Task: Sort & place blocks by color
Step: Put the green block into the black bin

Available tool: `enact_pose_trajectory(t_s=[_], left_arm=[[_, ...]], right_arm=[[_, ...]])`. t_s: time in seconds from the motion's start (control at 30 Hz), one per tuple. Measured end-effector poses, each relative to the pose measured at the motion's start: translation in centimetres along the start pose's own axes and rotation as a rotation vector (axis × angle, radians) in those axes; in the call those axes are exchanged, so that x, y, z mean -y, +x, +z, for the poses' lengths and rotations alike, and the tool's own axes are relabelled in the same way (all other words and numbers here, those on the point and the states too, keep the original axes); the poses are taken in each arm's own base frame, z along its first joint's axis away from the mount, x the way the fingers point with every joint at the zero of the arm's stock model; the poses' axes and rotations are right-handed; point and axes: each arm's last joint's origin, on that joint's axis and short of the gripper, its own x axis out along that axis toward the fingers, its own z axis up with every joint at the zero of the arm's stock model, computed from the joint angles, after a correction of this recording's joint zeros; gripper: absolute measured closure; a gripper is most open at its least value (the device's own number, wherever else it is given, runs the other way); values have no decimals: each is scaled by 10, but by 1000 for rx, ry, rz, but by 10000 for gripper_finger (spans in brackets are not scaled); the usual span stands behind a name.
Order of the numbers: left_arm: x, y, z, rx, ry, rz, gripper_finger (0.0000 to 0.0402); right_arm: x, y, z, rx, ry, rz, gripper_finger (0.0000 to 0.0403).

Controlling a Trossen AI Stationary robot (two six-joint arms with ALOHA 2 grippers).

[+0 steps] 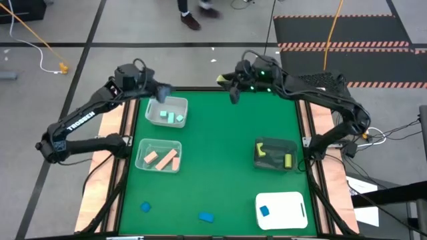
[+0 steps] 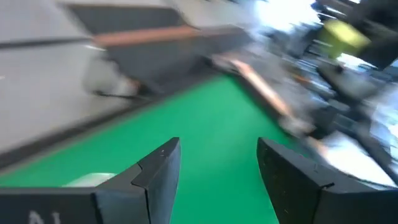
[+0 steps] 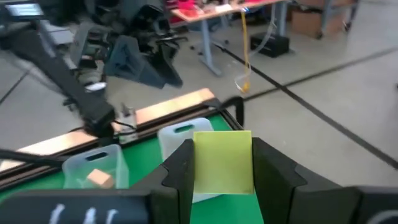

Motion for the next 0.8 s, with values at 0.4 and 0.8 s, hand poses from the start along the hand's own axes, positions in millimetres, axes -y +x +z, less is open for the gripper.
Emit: enact_pose_trajectory(t_s=[0.4, 0.8], left_arm=[[65, 6, -23, -96, -60, -332, 188], [94, 2, -56, -253, -106, -314, 188]], right_arm=[[-56, -41, -35, -121, 88, 106, 290], [-86, -94, -137, -476, 495, 112, 291]])
